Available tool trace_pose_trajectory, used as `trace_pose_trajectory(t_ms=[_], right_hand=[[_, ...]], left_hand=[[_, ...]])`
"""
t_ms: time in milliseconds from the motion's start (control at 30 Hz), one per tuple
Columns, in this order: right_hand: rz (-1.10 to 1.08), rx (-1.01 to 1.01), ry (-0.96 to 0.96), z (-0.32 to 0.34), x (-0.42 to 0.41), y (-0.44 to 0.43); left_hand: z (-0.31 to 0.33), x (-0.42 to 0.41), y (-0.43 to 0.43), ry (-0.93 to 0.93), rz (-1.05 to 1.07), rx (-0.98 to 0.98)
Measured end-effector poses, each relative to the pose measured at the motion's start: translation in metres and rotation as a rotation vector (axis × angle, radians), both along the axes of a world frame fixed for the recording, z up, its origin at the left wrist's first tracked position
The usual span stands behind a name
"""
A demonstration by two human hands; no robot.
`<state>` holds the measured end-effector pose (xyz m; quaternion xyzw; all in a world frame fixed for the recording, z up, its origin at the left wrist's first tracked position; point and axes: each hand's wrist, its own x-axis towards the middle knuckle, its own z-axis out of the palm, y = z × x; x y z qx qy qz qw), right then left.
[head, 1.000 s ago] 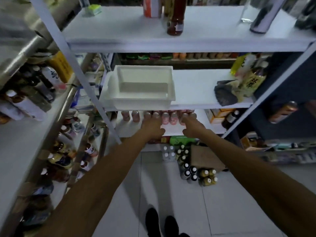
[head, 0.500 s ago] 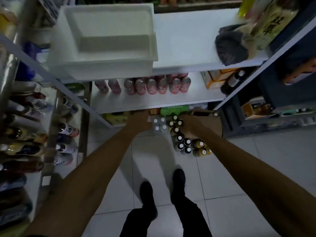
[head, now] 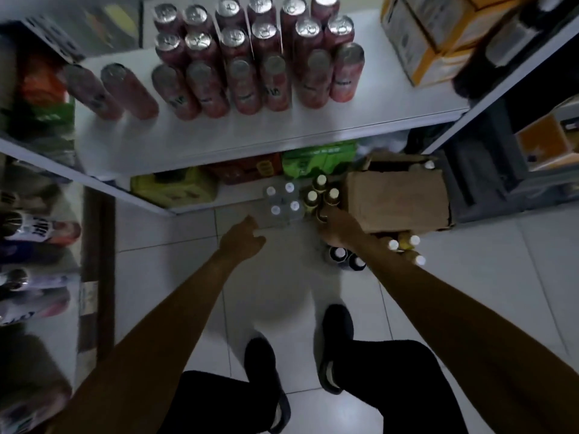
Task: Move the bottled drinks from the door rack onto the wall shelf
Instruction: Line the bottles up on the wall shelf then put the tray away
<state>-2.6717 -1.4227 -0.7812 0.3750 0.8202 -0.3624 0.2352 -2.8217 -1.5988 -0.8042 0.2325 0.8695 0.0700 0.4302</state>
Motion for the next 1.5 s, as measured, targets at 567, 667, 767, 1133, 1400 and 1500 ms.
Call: trace_pose_trajectory(t_ms=[567,667,767,1133,1400,1500], right_hand=[[0.139,0.028,0.130,-0.249,-0.020,0.022],[0.179,0.083,0.201,-0.240,-0.043,0.022],[0.195,0.164,0.244,-0.234,-0.059,0.025],[0.173,0.136,0.202,-0.249,-0.064,0.045],[0.223,0.039,0.128,-0.285,-0.098,0.044],[0.225,0.068,0.133,-0.309,-0.098,0.042]], left_hand=[[-0.255,-0.017,0.053,0.012,0.376,0.443],[-0.279,-0.011,0.064,0.091,0.419,0.513],[-0.290,-0.012,0.069,0.124,0.458,0.560],[-0.260,-0.011,0.037,0.045,0.550,0.623],[-0.188,-0.028,0.016,0.037,0.900,0.972],[-0.161,-0.030,0.006,0.026,0.960,1.099]])
